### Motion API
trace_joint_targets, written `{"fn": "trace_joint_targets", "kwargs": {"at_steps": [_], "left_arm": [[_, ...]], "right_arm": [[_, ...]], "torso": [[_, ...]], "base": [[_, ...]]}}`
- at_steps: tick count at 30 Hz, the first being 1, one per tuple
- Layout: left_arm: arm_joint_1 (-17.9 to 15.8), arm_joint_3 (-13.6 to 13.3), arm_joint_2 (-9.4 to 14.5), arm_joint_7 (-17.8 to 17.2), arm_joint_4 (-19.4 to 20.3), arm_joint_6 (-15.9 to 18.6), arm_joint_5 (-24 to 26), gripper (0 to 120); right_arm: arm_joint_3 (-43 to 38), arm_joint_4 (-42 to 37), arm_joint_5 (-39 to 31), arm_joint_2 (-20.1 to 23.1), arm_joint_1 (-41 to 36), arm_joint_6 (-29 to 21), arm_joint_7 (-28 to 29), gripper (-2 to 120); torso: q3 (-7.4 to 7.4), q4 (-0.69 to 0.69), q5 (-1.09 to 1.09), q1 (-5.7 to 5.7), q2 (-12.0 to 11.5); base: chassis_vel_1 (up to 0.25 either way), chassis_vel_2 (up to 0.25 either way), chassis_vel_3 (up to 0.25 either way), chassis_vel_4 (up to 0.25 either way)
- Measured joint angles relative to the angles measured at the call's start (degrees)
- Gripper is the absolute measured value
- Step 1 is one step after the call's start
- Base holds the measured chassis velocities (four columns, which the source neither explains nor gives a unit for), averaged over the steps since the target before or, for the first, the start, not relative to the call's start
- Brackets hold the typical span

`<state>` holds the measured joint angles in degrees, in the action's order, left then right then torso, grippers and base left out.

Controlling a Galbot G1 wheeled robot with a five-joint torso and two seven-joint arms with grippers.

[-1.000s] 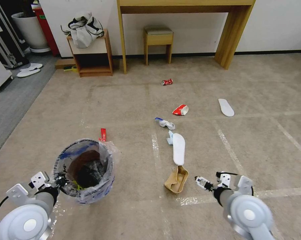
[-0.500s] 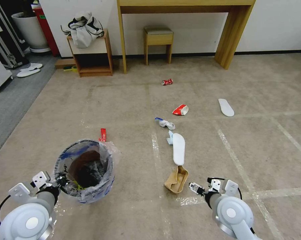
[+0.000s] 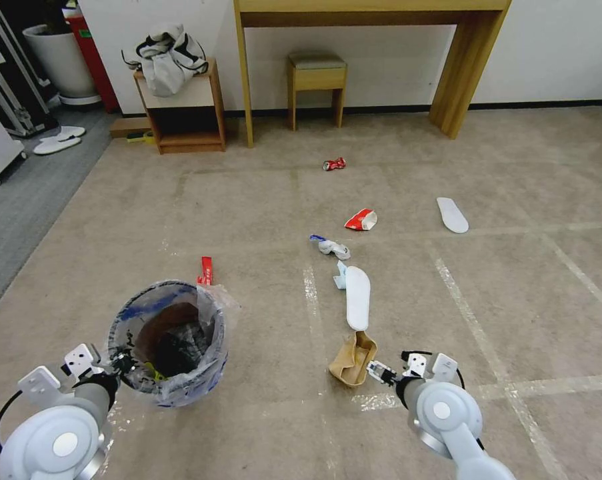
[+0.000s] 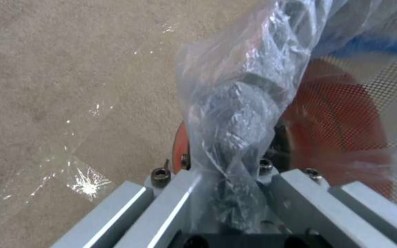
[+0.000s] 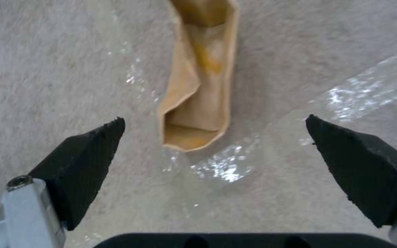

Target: Pick up the trash bin and place the garbage on the floor into it.

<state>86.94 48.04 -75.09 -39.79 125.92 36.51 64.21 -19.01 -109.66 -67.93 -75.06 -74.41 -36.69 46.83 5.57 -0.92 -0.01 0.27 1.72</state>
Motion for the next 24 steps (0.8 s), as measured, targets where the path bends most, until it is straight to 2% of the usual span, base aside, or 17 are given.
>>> {"fn": "trace_joint_targets", "kwargs": {"at_steps": [12, 24], "left_arm": [[-0.28, 0.03, 0.10, -0.25, -0.69, 0.00, -0.06, 0], [-1.06, 0.06, 0.69, -0.74, -1.38, 0.00, -0.06, 0]], "right_arm": [[2.66, 4.64, -1.20, -0.65, 5.99, 0.07, 0.29, 100], [3.79, 14.72, 0.25, -2.38, 11.81, 1.25, -3.25, 100]], "torso": [[0.00, 0.00, 0.00, 0.00, 0.00], [0.00, 0.01, 0.01, 0.00, 0.00]], "base": [[0.000, 0.000, 0.000, 0.000], [0.000, 0.000, 0.000, 0.000]]}}
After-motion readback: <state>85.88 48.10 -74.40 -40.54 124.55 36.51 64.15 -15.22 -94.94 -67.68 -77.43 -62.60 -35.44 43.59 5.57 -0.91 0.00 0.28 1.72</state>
